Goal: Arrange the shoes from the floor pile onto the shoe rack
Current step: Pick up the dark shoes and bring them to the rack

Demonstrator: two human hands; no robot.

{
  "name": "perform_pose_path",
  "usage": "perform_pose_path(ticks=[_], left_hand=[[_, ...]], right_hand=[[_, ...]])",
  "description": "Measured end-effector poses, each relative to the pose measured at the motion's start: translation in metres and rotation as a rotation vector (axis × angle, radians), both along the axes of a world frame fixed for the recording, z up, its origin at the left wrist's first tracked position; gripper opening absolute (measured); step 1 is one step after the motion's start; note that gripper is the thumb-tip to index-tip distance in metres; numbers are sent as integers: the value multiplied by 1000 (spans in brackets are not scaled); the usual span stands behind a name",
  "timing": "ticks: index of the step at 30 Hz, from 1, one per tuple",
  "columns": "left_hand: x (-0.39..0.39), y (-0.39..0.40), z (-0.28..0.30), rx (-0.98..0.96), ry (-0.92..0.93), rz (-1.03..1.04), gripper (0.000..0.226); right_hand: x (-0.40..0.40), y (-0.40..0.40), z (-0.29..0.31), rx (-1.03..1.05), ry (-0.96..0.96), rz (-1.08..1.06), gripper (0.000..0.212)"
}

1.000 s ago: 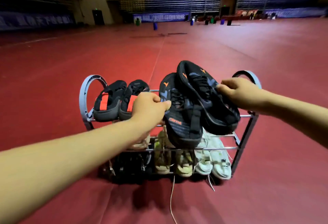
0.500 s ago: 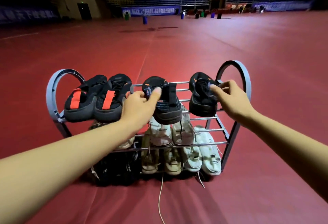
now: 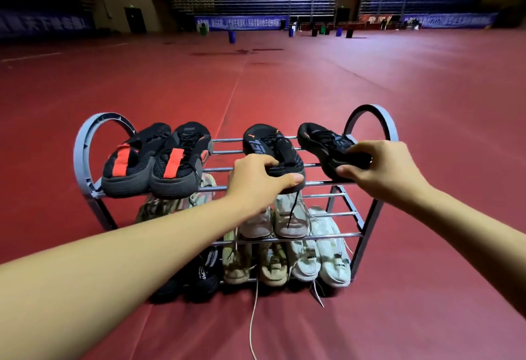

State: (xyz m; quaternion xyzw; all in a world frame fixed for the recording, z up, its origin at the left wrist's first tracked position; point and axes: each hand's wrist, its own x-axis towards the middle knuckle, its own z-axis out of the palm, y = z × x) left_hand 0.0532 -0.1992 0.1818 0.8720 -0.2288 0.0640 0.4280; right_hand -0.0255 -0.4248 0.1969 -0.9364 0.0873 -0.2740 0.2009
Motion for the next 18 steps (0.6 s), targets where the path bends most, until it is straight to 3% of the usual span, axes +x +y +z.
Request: perform_pose_path(ticks=[9, 14, 18], left_hand=[[6, -52, -8, -118, 62, 15, 36], [5, -53, -7, -149, 75, -26, 33], [5, -63, -15, -110, 78, -48, 45]], right_hand=[[-15, -8, -18, -57, -136, -7, 36], [-19, -13, -19, -71, -210, -39, 35], [-23, -14, -34, -116, -251, -26, 35]])
